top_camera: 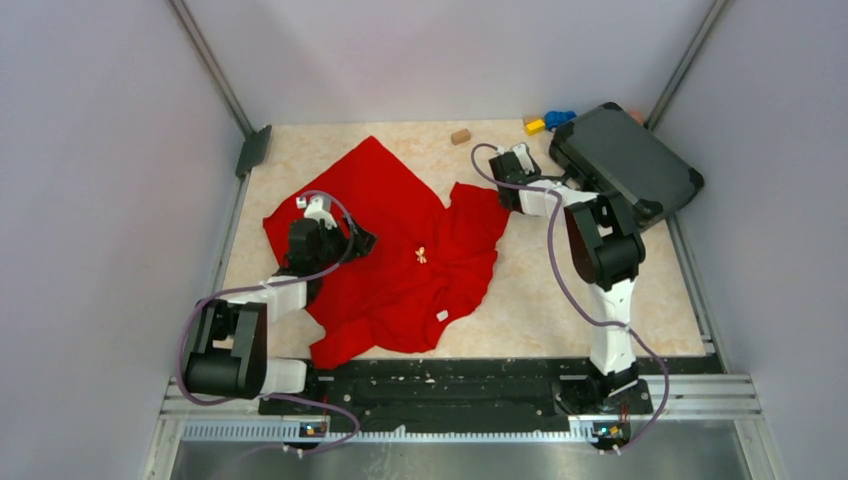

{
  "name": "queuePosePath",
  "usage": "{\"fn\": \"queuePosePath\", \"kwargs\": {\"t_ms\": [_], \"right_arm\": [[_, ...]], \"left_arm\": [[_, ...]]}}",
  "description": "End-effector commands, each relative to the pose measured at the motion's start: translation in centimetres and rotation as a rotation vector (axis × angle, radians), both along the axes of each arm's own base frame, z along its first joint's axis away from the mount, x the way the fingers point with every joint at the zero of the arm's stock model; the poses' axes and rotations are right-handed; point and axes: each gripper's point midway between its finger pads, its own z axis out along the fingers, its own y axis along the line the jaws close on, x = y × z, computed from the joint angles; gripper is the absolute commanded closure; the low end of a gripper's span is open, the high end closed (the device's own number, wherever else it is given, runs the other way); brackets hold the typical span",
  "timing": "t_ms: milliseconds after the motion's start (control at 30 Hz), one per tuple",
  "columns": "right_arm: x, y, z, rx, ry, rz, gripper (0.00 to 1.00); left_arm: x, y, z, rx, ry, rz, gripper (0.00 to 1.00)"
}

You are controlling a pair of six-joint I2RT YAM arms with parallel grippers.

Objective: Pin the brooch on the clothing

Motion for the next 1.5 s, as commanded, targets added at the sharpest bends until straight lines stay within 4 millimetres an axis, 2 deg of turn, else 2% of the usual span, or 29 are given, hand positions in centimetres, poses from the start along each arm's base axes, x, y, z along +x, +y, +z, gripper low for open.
{"fn": "queuePosePath", "kwargs": {"t_ms": [0, 367, 500, 700, 933, 1167, 1333, 1467], "right_arm": [[0.0, -0.7, -0.5, -0.017, -0.003, -0.031, 0.79], [-0.2, -1.1, -1.5, -0.044, 0.018, -0.041, 0.8], [0.0, -1.1, -1.3, -0.052, 0.01, -0.038, 0.89], [0.2, -1.6, 0.8, -0.08, -0.032, -0.038, 1.0], [0.1, -1.6, 4.6, -0.093, -0.126, -0.022, 1.0], [-0.8, -1.2, 7.1, -0.098, -0.182, -0.008, 1.0], [-1.8, 0.0, 8.1, 0.018, -0.195, 0.019, 1.0], [-3.4, 2.8, 9.0, 0.26, -0.198, 0.096, 1.0]], "left_arm": [[1.0, -0.3, 1.6, -0.014, -0.053, -0.01, 0.25], [1.0, -0.3, 1.6, -0.015, -0.054, -0.012, 0.25], [1.0, -0.3, 1.6, -0.015, -0.054, -0.011, 0.25], [1.0, -0.3, 1.7, -0.015, -0.058, -0.013, 0.25], [0.9, -0.6, 1.9, -0.017, -0.065, -0.029, 0.25], [0.8, -0.6, 2.0, -0.014, -0.07, -0.033, 0.25], [0.8, -0.9, 2.3, -0.018, -0.082, -0.052, 0.25], [0.5, -1.8, 3.1, -0.024, -0.118, -0.101, 0.25]]}}
